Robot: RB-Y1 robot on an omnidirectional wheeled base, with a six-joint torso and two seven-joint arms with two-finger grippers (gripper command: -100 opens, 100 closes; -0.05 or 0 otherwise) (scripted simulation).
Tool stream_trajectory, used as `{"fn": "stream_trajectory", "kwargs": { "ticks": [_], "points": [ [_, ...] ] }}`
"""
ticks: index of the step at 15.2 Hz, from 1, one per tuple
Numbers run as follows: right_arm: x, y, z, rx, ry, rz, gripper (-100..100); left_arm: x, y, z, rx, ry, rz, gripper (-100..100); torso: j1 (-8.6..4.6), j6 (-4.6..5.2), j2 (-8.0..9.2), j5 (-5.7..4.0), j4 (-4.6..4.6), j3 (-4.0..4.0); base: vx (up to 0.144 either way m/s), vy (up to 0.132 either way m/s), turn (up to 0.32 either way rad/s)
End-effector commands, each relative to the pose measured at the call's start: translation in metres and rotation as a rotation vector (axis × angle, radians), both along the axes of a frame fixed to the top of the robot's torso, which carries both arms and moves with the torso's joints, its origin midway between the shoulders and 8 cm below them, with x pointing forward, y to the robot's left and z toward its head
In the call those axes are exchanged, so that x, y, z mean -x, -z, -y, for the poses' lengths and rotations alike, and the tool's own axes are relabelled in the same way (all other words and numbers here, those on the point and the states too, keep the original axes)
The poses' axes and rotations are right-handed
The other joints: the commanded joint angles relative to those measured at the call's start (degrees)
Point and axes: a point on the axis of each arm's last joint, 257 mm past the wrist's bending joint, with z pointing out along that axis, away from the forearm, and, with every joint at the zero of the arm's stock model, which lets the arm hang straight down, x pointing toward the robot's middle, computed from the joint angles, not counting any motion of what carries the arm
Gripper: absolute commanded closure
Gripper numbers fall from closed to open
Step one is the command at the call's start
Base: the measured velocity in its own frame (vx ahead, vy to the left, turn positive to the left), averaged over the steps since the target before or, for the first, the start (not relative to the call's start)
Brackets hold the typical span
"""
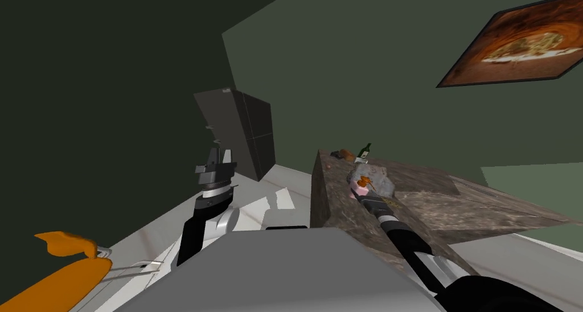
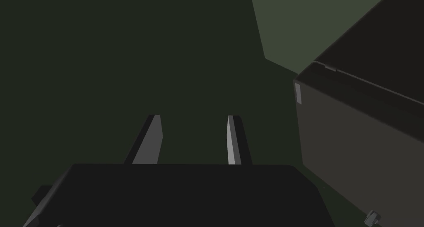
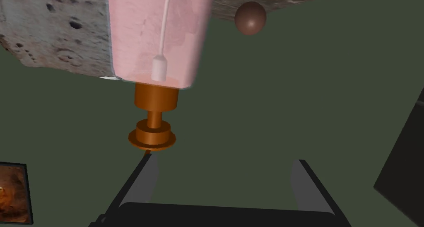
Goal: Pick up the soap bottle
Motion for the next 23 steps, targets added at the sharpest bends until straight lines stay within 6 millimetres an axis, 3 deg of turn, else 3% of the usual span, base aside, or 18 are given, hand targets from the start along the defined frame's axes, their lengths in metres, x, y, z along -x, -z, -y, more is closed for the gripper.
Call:
{"fn": "stream_trajectory", "kwargs": {
  "ticks": [1,6,8,9,14,15,23],
  "points": [
    [0.009,0.002,0.022,0.079,0.042,-0.038,-100,0.000,0.000,0.000,0.000,0.000,0.000,0,0.00,0.00,0.00,0.00,0.00,0.00,0.149,-0.030,-0.082],
    [0.023,-0.006,0.055,0.221,0.104,-0.088,-100,0.000,0.000,0.000,0.000,0.000,0.000,0,-0.04,0.00,0.09,0.01,0.04,0.06,0.133,-0.004,-0.088],
    [0.018,-0.005,0.050,0.195,0.093,-0.079,-100,0.000,0.000,0.000,0.000,0.000,0.000,0,-0.01,-0.02,0.26,0.02,0.07,0.15,0.041,0.011,-0.020],
    [0.018,-0.005,0.050,0.195,0.093,-0.079,100,0.000,0.000,0.000,0.000,0.000,0.000,0,-0.02,-0.03,0.40,0.02,0.10,0.23,0.012,0.003,0.000],
    [0.018,-0.005,0.050,0.195,0.093,-0.079,100,0.000,0.000,0.000,0.000,0.000,0.000,0,-0.06,-0.02,0.64,0.01,0.17,0.38,0.001,0.000,0.000],
    [0.031,-0.007,0.071,0.193,0.134,-0.094,-100,0.000,0.000,0.000,0.000,0.000,0.000,0,-0.07,-0.02,0.65,0.01,0.17,0.39,-0.026,0.007,0.201],
    [0.062,-0.030,0.135,0.197,0.244,-0.118,-100,0.000,0.000,0.000,0.000,0.000,0.000,0,-0.17,-0.05,0.86,-0.01,0.22,0.51,-0.045,-0.010,0.211]
  ]
}}
